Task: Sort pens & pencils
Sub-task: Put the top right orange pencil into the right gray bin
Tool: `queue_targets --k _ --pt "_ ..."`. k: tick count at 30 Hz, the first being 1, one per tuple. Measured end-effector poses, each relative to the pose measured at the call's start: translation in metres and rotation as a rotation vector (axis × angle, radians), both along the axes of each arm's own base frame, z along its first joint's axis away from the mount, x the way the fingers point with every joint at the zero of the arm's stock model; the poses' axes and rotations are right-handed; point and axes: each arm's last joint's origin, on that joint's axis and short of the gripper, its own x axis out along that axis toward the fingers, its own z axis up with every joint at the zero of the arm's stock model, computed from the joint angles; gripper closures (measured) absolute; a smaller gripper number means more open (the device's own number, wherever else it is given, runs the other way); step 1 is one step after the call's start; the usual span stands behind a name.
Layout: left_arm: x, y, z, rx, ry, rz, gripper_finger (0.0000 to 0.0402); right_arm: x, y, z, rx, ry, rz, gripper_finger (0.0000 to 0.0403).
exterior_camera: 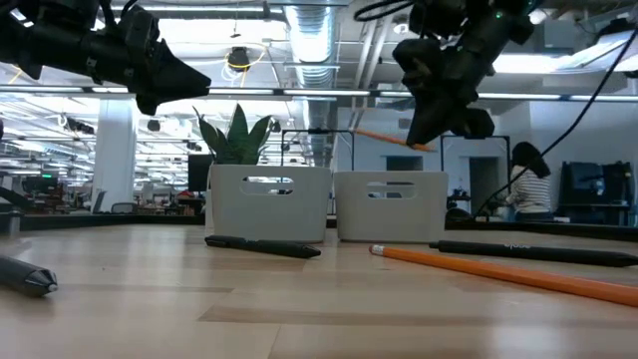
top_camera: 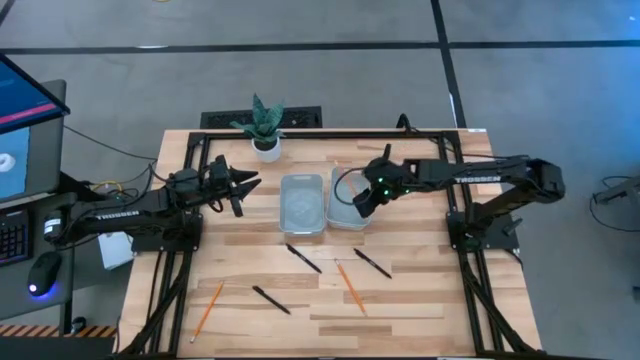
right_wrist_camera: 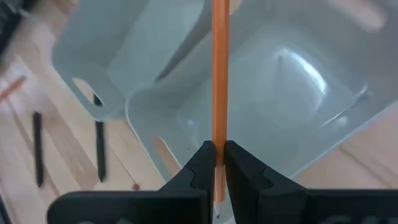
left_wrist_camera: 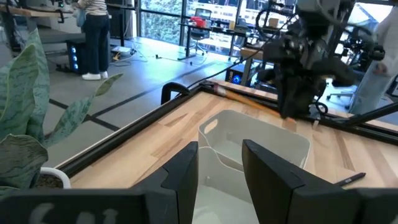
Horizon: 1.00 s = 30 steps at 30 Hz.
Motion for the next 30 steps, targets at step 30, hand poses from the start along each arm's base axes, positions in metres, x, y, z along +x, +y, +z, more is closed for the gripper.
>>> queue_targets --k 30 --pt "0.0 0.0 -0.005 -0.014 0.051 0.0 0.0287 0.009 -0.002 -0.037 0.088 0.179 -0.022 0.0352"
